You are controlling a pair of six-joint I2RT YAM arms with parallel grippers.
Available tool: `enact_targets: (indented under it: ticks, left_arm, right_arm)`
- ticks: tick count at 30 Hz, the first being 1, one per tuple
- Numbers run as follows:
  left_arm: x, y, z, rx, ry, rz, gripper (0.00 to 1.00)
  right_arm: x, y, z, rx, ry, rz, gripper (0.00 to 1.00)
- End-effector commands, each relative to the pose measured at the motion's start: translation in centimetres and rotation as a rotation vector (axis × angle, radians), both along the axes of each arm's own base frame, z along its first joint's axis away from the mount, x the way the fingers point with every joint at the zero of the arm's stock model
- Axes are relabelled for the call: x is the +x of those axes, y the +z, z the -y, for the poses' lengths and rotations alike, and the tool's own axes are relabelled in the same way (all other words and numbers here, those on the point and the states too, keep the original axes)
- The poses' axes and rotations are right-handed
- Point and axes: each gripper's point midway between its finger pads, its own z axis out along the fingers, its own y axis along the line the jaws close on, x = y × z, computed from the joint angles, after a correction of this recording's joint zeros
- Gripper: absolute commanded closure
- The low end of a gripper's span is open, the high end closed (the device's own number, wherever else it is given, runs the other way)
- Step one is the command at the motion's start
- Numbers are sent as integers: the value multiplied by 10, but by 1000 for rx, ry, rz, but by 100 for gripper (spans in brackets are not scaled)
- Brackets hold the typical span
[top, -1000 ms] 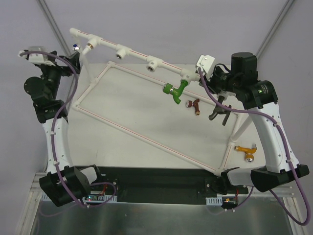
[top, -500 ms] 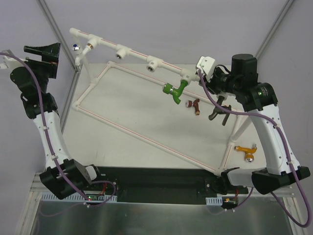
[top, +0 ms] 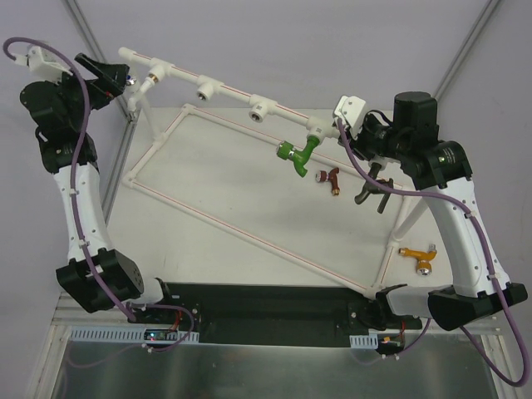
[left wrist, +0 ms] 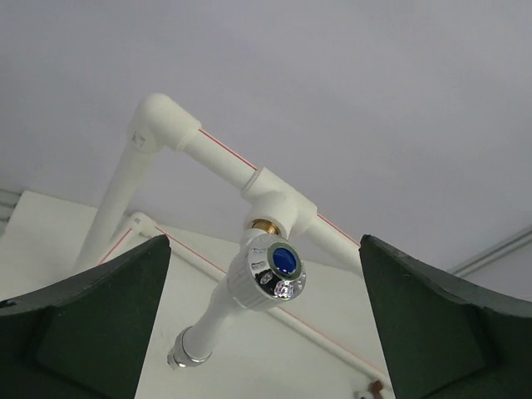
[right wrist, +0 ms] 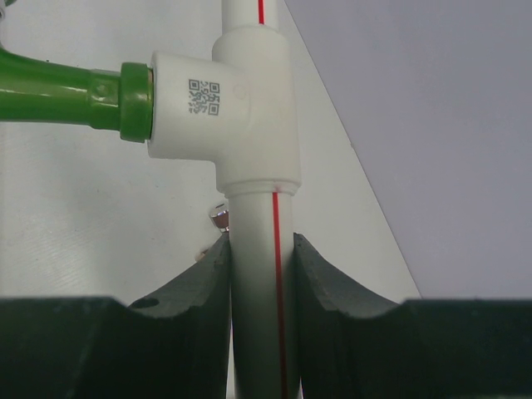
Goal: Install the water faucets
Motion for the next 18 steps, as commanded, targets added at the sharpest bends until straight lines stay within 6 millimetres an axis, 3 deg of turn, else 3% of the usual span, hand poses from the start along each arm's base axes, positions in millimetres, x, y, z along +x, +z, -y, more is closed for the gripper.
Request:
enact_targets:
  ticks: [1, 6, 10, 18]
  left_arm:
    - [7, 11, 28, 424, -71, 107, 7]
    - [25, -7, 25, 726, -35, 94, 7]
    - [33, -16, 18, 797, -37, 57, 9]
    - [33, -33, 24, 1009, -32, -45, 13]
  right_arm:
    - [-9, 6, -10, 37, 43, 8, 98]
    - [-11, 8, -10, 41, 46, 14, 98]
    - [-12, 9, -10, 43, 46, 16, 98]
    - [-13, 10, -11, 50, 52, 17, 99]
